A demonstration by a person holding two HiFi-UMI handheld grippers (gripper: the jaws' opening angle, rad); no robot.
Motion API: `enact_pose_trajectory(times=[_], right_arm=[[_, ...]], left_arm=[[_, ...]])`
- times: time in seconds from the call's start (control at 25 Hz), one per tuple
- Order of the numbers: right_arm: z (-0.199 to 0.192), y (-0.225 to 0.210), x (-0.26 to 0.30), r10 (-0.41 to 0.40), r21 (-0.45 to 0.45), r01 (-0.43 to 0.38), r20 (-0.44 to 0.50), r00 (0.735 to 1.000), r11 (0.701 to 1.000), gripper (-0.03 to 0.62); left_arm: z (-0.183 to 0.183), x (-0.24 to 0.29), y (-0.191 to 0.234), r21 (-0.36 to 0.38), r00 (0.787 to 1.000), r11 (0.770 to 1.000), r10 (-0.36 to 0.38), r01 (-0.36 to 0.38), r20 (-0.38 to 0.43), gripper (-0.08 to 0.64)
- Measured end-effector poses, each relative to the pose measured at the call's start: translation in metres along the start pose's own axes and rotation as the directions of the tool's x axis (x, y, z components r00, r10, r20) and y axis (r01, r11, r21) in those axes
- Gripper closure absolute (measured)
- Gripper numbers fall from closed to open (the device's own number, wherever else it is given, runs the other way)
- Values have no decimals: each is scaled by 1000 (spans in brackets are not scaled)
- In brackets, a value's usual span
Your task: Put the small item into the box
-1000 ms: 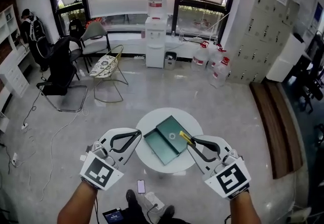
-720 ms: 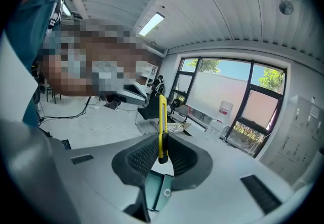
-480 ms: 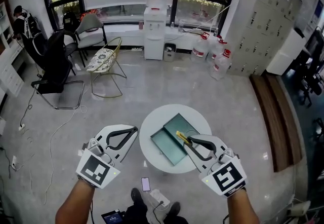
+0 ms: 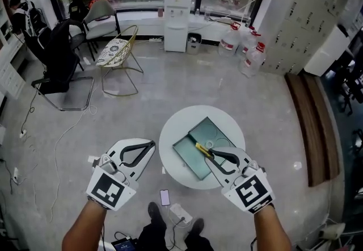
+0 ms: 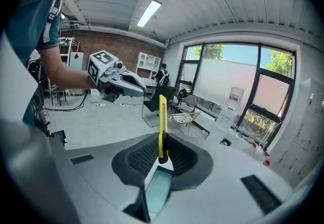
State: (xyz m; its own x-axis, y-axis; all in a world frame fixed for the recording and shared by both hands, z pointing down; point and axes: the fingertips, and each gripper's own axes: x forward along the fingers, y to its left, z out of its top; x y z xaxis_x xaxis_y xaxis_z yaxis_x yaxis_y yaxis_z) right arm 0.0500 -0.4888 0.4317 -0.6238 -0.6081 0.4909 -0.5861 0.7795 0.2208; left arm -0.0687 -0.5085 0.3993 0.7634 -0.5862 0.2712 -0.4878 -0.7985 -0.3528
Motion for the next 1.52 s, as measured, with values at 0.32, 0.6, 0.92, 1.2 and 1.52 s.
enact_pose_trajectory(times=[0.32, 0.6, 0.92, 1.2, 1.52], right_arm=[[-82, -11, 63, 40, 30, -38, -66, 997, 999, 515], [-148, -15, 111, 81, 80, -71, -123, 989, 994, 515], [-219, -8, 167, 129, 100, -111, -188, 974, 989, 515], [-279, 0, 201, 166, 131, -136, -255, 953, 982, 515], [-331, 9, 235, 202, 161, -157, -318, 926, 974, 515]], left_arm=[[-75, 45, -11, -42, 998, 999, -33, 31, -44, 543], [-134, 78, -22, -86, 995, 995, -53, 45, -86, 543], [-196, 100, -31, -133, 990, 990, -70, 54, -119, 543], [-238, 117, -38, -172, 987, 983, -81, 57, -136, 543], [-282, 128, -41, -211, 984, 976, -92, 59, -151, 543]])
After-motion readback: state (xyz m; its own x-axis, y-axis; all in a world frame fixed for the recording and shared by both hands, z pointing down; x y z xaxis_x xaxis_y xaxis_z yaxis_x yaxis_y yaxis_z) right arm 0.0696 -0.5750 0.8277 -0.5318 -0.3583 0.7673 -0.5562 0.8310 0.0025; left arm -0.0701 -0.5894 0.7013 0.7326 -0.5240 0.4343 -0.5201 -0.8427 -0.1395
